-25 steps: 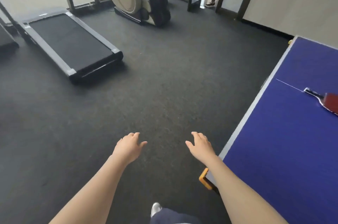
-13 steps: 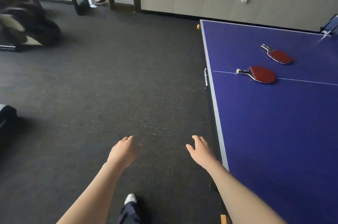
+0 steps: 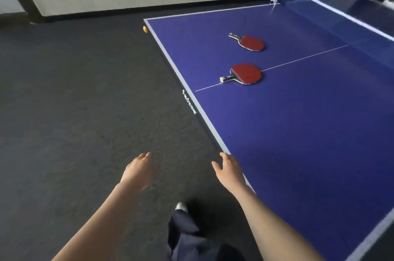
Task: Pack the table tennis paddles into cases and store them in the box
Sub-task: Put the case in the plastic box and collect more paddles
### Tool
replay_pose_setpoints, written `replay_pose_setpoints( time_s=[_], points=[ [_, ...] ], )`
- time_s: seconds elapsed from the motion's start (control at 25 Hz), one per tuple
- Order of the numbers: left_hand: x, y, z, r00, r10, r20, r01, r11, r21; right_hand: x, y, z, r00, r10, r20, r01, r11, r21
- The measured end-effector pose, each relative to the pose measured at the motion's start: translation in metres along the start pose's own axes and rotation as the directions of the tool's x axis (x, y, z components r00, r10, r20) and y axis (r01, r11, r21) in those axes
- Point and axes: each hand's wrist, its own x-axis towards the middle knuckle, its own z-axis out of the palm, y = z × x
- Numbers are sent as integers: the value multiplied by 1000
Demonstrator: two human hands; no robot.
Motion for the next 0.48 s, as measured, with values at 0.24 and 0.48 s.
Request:
replay_pose_setpoints(
  time_s=[0.24,0.48],
  points=[
    [136,47,-50,990,134,-42,-135,990,-29,107,-13,-24,972,220,-77,-201,960,196],
    [247,84,-94,968,252,15,-252,967,39,190,-28,-47,932,351,-92,-325,920,221]
  ],
)
